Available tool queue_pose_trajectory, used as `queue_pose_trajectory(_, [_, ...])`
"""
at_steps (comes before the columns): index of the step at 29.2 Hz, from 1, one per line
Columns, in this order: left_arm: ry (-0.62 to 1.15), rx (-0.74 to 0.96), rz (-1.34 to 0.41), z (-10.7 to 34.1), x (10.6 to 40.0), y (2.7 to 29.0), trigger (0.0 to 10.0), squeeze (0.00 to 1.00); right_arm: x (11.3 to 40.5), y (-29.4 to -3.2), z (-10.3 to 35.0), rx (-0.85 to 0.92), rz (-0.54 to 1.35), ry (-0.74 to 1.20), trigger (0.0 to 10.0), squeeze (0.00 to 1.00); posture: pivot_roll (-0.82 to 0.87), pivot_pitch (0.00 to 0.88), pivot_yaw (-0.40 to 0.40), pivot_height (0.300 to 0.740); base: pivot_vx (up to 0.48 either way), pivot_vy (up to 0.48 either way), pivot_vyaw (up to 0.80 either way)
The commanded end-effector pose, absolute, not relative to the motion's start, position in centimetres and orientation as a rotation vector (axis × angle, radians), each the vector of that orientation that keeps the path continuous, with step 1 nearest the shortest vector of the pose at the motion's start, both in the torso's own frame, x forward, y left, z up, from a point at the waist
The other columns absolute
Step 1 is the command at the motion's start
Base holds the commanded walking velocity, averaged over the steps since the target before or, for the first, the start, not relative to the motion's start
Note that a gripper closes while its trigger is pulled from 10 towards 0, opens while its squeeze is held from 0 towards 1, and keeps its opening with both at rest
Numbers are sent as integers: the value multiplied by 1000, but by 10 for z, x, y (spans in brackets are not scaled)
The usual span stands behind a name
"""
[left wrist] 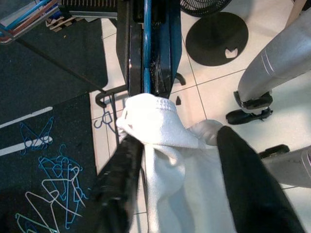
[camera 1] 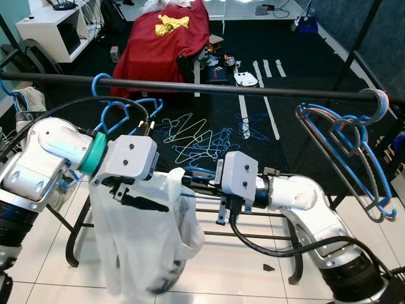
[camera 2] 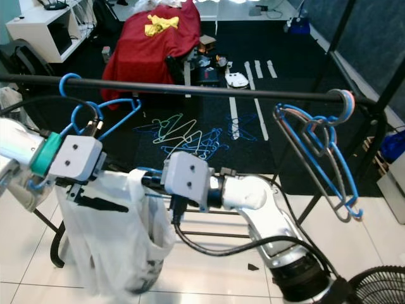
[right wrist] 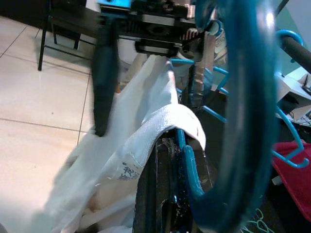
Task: Hang hanger
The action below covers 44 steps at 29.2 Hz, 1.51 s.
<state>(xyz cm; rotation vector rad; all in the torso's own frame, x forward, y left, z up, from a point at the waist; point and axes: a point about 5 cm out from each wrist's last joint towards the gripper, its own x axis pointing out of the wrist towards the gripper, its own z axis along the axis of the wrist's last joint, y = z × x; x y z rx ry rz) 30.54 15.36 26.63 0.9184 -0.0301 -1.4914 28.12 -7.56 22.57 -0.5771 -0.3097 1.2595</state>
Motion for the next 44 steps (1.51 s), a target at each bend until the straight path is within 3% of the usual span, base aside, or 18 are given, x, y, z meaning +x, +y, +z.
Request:
queue_pose_trajectory(1, [-12, 921, -1500, 262, 307, 153, 78, 0, 274, -68, 238, -593, 1293, -394, 10000, 0, 9, 0, 166, 740, 0, 0, 0])
queue_pose_trajectory(23, [17, 847, -1479, 249, 305, 159, 0, 0, 280, -67, 241, -573, 1245, -419, 10000, 0, 9, 0, 162, 740, 0, 0, 0])
queue_pose_trajectory(24, [26, 838, -1479, 247, 304, 159, 0, 0, 280, -68, 241, -573, 1250, -415, 10000, 1000, 10, 0, 158, 740, 0, 0, 0])
queue_pose_trajectory(33, [31, 829, -1472, 245, 304, 160, 0, 0, 273, -71, 237, -561, 1332, -357, 10000, 973, 6, 0, 157, 740, 0, 0, 0])
queue_pose_trajectory(34, [32, 828, -1468, 244, 305, 160, 0, 0, 269, -74, 237, -564, 1357, -346, 10000, 0, 6, 0, 157, 740, 0, 0, 0])
queue_pose_trajectory(39, [15, 817, -1422, 246, 309, 162, 0, 0, 259, -91, 233, -556, 1402, -251, 10000, 0, 0, 0, 159, 740, 0, 0, 0])
queue_pose_trajectory(40, [10, 799, -1404, 247, 311, 162, 3373, 0, 255, -103, 227, -567, 1407, -190, 10000, 0, -3, 0, 160, 740, 0, 0, 0])
queue_pose_trajectory(41, [10, 799, -1404, 247, 311, 162, 3373, 0, 255, -103, 227, -567, 1407, -190, 10000, 0, -3, 0, 160, 740, 0, 0, 0])
queue_pose_trajectory(42, [-13, 750, -1375, 253, 314, 164, 10000, 0, 251, -126, 208, -584, 1366, -66, 10000, 0, -9, 0, 163, 740, 0, 0, 0])
queue_pose_trajectory(44, [-21, 723, -1365, 257, 315, 164, 10000, 0, 250, -134, 199, -588, 1339, -25, 10000, 0, -9, 0, 163, 740, 0, 0, 0])
